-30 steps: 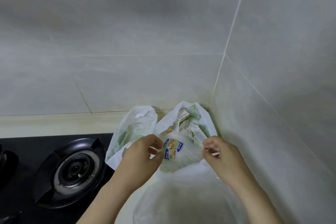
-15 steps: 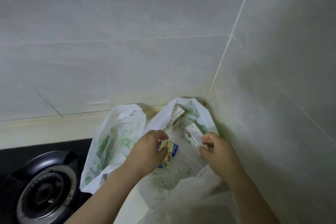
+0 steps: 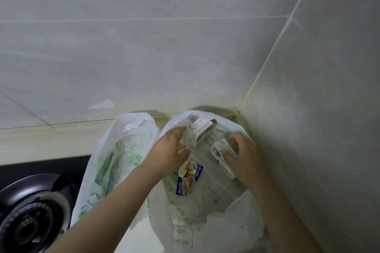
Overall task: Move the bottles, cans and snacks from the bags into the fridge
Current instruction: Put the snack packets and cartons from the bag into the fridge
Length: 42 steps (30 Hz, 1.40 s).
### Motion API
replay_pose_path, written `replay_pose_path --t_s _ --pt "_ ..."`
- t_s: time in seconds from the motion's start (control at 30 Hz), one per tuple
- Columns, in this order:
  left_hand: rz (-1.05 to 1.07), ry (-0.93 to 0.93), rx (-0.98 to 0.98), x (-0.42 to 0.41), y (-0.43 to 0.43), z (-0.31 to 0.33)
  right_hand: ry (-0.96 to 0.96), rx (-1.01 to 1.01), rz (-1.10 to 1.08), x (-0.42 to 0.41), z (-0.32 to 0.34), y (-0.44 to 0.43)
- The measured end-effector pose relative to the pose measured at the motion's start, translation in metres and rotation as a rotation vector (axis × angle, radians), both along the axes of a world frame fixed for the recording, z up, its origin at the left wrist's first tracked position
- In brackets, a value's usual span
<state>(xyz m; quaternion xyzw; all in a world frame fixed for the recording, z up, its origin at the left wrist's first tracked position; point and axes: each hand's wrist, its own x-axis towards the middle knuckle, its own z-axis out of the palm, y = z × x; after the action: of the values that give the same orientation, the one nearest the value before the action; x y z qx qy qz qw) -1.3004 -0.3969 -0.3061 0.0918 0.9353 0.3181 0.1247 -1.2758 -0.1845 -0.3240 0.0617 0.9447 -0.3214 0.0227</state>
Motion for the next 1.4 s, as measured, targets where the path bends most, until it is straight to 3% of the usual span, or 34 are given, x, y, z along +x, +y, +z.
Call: replay_pose_path --t_s 0.43,0.67,0.87,1.13,1.4 --pt "0.099 0.061 0.015 -0.047 0.01 -0.029 0.013 0.013 -0.057 -0.027 -0.029 0.009" --pt "0.094 0.021 0.024 -0.059 0.024 -0.035 -0.125 -0.038 -0.006 -0.034 -0.052 0.004" --pt "0.099 0.068 0.021 -0.057 0.032 -0.036 -0.104 0.051 0.004 -0.035 -0.061 0.008" --pt "0.126 0.026 0.019 -0.02 0.018 -0.016 -0.035 -0.085 -0.027 -0.003 -0.033 0.01" --pt "0.376 0.116 0.342 0.05 -0.006 0.032 -0.006 -0.286 -0.103 0.046 0.023 -0.007"
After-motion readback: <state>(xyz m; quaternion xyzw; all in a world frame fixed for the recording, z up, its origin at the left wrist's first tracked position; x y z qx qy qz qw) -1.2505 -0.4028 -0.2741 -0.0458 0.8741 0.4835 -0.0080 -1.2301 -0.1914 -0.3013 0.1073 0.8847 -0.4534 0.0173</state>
